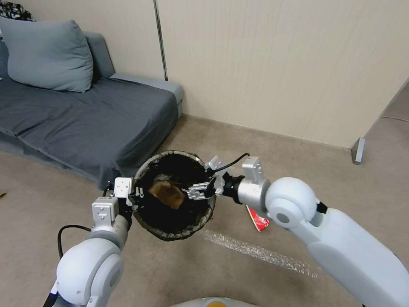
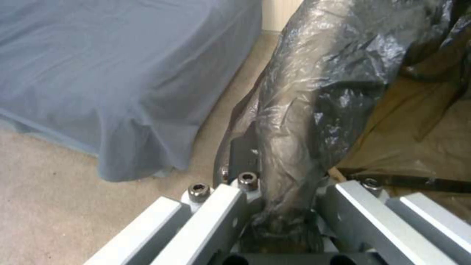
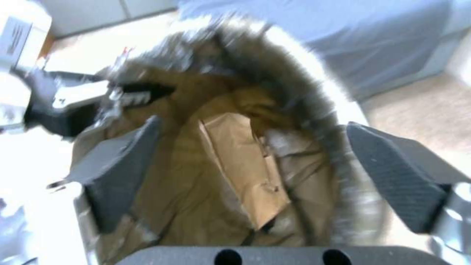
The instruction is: Pick up the trash bin, then pick up the garbage from the floor and place it into the trash bin.
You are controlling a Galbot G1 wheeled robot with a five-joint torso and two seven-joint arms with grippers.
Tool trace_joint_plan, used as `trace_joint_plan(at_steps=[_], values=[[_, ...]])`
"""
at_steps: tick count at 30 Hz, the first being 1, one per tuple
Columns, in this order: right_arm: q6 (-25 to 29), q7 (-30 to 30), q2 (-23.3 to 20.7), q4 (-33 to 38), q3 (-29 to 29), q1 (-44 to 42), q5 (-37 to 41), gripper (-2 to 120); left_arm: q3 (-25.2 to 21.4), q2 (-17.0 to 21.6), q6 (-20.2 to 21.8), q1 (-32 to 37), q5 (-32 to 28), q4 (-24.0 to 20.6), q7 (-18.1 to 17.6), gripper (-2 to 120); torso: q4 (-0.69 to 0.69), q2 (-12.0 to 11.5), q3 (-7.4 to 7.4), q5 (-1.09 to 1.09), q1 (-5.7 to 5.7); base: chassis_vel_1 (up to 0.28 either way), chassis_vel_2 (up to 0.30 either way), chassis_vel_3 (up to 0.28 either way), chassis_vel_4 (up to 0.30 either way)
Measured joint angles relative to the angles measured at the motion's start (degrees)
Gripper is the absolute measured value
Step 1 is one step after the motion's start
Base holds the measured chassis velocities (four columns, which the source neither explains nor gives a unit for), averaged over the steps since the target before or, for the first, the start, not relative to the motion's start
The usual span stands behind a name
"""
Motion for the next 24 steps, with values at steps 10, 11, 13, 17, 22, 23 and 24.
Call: trace_joint_plan(at_steps=[10, 11, 13, 17, 22, 23, 24], values=[[4.6, -0.2, 0.3, 2.9, 13.1, -6.8, -2.3, 100, 0.1, 0.1, 0.0, -0.1, 0.0, 0.1, 0.0, 0, 0.0, 0.0, 0.0, 0.0, 0.0, 0.0, 0.0, 0.0, 0.0], [4.9, 0.0, 0.3, 3.2, 14.2, -7.1, -2.3, 100, 0.0, 0.1, 0.0, -0.1, 0.0, 0.1, 0.0, 0, 0.0, 0.0, 0.0, 0.0, 0.0, 0.0, 0.0, 0.0, 0.0], [5.9, 2.0, 0.8, 4.9, 18.3, -7.9, -2.6, 100, 0.0, 0.3, 0.0, -0.1, -0.2, 0.0, 0.0, 0, 0.0, 0.0, 0.0, -0.01, 0.0, 0.0, 0.0, 0.0, 0.0], [10.5, 6.1, 4.8, 7.5, 28.1, -10.9, -12.0, 100, 0.0, 0.5, 0.0, 0.1, -0.3, -0.4, 0.0, 0, 0.02, 0.0, 0.0, -0.01, 0.0, 0.0, 0.0, 0.0, 0.0], [25.0, 5.9, 19.4, 7.3, 44.5, -26.2, -37.1, 100, -0.1, 0.6, 0.0, 0.4, -0.4, -0.8, 0.0, 0, 0.01, 0.0, 0.0, 0.01, 0.0, 0.0, 0.0, 0.0, 0.0], [25.0, 5.9, 19.4, 7.3, 44.5, -26.2, -37.1, 100, -0.1, 0.6, 0.0, 0.4, -0.4, -0.8, 0.0, 0, 0.01, 0.0, 0.0, 0.01, 0.0, 0.0, 0.0, 0.0, 0.0], [28.7, 6.1, 23.5, 7.1, 46.7, -31.6, -40.9, 100, -0.1, 0.6, 0.0, 0.4, -0.5, -0.8, -0.1, 0, -0.02, 0.0, 0.0, -0.01, 0.0, 0.0, 0.0, 0.0, 0.0]])
